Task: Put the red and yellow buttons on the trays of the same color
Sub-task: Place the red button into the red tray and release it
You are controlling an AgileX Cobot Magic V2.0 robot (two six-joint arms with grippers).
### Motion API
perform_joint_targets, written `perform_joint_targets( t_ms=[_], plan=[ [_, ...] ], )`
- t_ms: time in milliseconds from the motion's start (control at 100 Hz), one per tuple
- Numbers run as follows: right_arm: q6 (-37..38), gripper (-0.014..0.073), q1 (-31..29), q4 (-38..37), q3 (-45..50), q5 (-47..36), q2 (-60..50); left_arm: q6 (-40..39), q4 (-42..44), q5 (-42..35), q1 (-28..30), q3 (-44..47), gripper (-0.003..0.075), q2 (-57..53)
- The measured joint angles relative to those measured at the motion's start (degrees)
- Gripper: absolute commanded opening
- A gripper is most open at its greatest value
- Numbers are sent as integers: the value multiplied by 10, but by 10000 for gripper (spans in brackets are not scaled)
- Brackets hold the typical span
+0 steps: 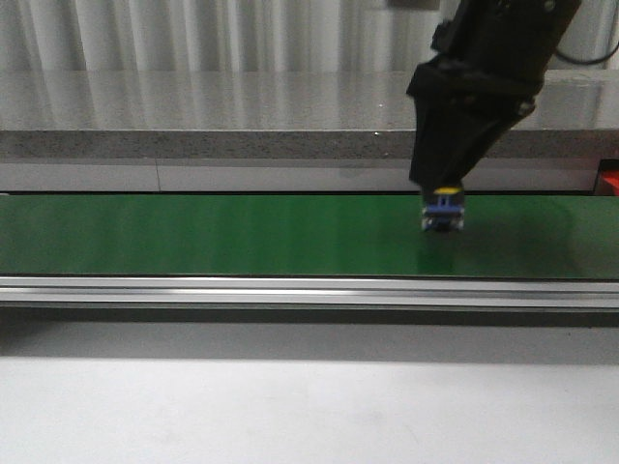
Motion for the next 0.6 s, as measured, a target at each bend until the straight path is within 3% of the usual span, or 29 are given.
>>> perform_joint_targets(
  t_ms=[100, 220, 450, 600],
  plan=[
    [29, 59, -45, -23, -59, 30, -4, 0, 0, 0, 0, 0, -20, 0],
    [44, 59, -142, -30, -107, 40, -8, 0, 0, 0, 0, 0, -20, 0],
    [103, 59, -348, -40, -117, -4, 12, 0, 0, 0, 0, 0, -20, 0],
    [132, 59, -432, -26, -117, -24, 57, 0, 0, 0, 0, 0, -20, -1]
  ],
)
